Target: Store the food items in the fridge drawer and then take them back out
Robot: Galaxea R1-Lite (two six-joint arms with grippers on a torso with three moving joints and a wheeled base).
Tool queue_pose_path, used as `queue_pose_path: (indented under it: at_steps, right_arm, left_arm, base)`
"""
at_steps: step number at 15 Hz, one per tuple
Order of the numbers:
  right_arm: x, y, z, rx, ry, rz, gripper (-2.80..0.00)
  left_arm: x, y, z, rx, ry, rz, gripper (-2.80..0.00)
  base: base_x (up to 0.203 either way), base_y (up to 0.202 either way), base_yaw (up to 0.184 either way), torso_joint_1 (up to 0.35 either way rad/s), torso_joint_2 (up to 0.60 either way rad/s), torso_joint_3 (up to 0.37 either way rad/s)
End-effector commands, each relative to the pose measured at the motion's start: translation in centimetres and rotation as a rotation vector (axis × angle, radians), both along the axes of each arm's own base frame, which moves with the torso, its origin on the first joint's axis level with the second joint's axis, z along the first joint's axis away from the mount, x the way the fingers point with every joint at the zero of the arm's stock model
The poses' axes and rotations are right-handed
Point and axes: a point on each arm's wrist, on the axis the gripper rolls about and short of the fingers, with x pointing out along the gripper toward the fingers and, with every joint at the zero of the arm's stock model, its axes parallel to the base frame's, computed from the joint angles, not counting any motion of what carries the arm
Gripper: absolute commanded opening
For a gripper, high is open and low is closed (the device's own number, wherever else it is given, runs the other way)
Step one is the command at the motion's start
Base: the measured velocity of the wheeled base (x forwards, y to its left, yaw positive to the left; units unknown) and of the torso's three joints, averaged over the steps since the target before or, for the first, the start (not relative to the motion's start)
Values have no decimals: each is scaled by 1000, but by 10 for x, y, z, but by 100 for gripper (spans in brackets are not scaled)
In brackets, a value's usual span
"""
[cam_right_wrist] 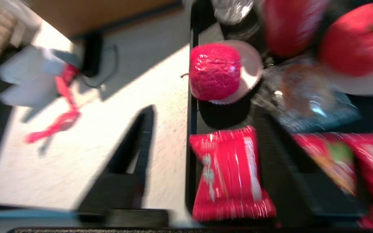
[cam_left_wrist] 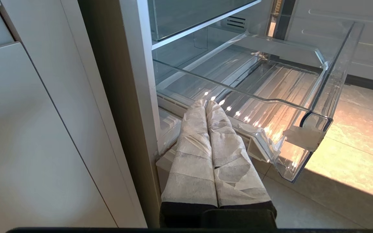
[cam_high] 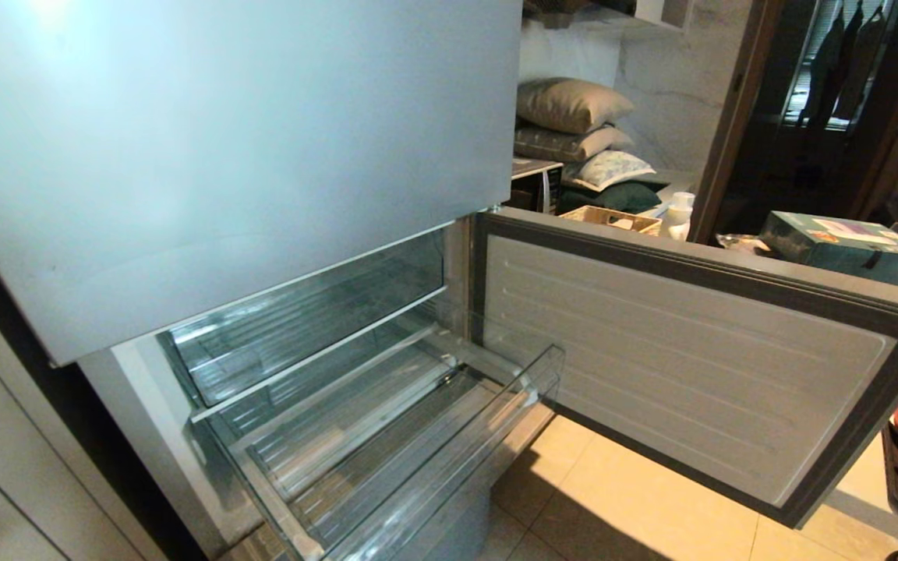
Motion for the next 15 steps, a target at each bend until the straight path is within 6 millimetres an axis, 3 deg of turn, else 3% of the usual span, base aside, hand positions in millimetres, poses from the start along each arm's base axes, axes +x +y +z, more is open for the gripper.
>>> queue_pose_path:
  at_steps: [1, 5, 8, 11, 13, 15]
  right_arm:
    - [-50, 49, 68, -157, -125, -32, -280]
    - [-113, 135, 121, -372, -292, -48, -280]
    - [-125, 199, 125, -424, -405, 106, -280]
    - [-156, 253, 104, -408, -451, 403, -280]
    - [-173, 264, 71, -386, -377, 519, -280]
    - [-173, 268, 33, -348, -232, 590, -280]
  left_arm:
    - [0, 0, 0, 0, 2, 0, -280]
    - [0, 0, 0, 0, 3, 0, -280]
    - [0, 0, 0, 0, 2, 0, -280]
    - [0, 0, 0, 0, 2, 0, -280]
    - [0, 0, 0, 0, 3, 0, -280]
    - [0, 0, 0, 0, 3, 0, -280]
  base:
    - [0, 0, 0, 0, 0, 0]
    - [0, 0, 0, 0, 0, 0]
    - [0, 0, 0, 0, 0, 0]
    - [0, 0, 0, 0, 0, 0]
    - [0, 0, 0, 0, 0, 0]
    - [0, 0, 0, 0, 0, 0]
